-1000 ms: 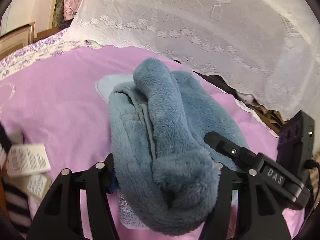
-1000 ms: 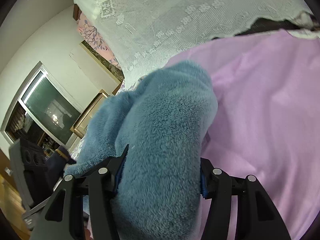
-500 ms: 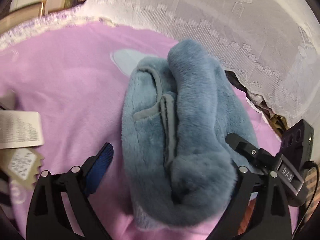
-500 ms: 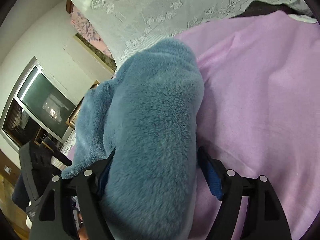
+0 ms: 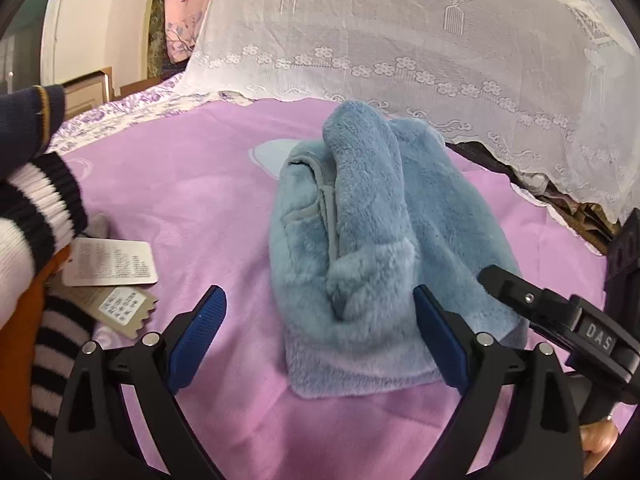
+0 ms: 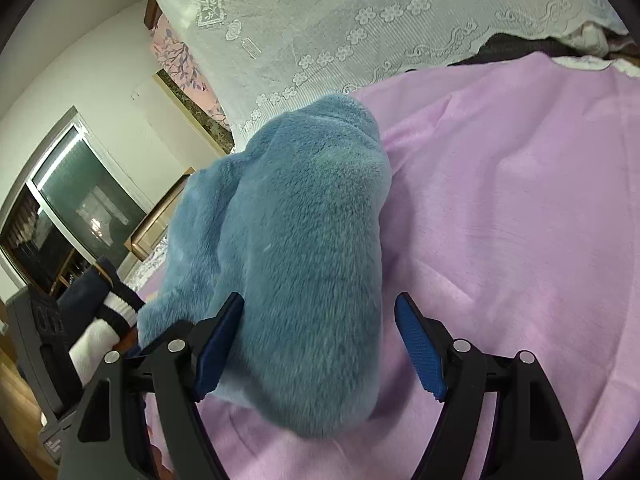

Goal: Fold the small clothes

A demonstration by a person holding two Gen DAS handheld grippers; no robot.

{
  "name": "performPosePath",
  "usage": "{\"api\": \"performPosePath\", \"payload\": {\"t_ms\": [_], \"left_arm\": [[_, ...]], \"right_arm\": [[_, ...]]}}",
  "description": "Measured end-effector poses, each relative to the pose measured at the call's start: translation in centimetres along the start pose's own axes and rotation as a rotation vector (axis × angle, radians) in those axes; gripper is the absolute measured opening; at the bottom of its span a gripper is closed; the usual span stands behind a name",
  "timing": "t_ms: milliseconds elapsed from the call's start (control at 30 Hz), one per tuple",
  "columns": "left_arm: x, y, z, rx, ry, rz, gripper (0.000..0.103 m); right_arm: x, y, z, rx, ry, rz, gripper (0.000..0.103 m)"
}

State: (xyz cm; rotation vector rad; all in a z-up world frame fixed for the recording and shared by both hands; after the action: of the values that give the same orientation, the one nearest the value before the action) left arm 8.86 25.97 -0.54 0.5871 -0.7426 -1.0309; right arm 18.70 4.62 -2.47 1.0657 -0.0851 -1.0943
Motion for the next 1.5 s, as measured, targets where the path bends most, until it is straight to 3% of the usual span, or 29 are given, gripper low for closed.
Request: {"api": "performPosePath", "payload": {"t_ms": [233, 467, 867, 1500], "left_arm": [[0.5, -1.8, 2.9, 0.069, 0.071, -0.041, 0.092], [0.7, -3.8, 5.9, 0.118, 0.093, -0.046, 0.095], [0.2, -6.6, 9.3, 0.178, 0.12, -0.034, 0.098], [0.5, -8.9, 13.1, 0.281, 0.138, -0.068, 0.098]], "right_arm": [[-1.6, -1.9, 2.5, 0.032, -0.063, 0.08, 0.077], [-3.9, -4.3, 3.7, 0.022, -0.133, 0.19, 0.077], [-4.9, -7.4, 7.7, 0.03, -0.156, 0.174, 0.08], [-7.0, -10.3, 13.8, 0.286, -0.291, 0.243, 0.095]]}}
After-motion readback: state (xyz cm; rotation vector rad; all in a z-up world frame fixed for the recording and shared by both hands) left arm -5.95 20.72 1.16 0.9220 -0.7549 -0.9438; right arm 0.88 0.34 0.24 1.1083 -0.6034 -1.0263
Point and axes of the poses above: each gripper's, at about its wrist camera, not at the fingertips, and z roughly against the way its jaws point, x to its right, y to its top, the point moved 1 cm from there along -z, roughly the way its jaws point, and after that the axes turned 8 degrees about z, right-handed, at the moved point
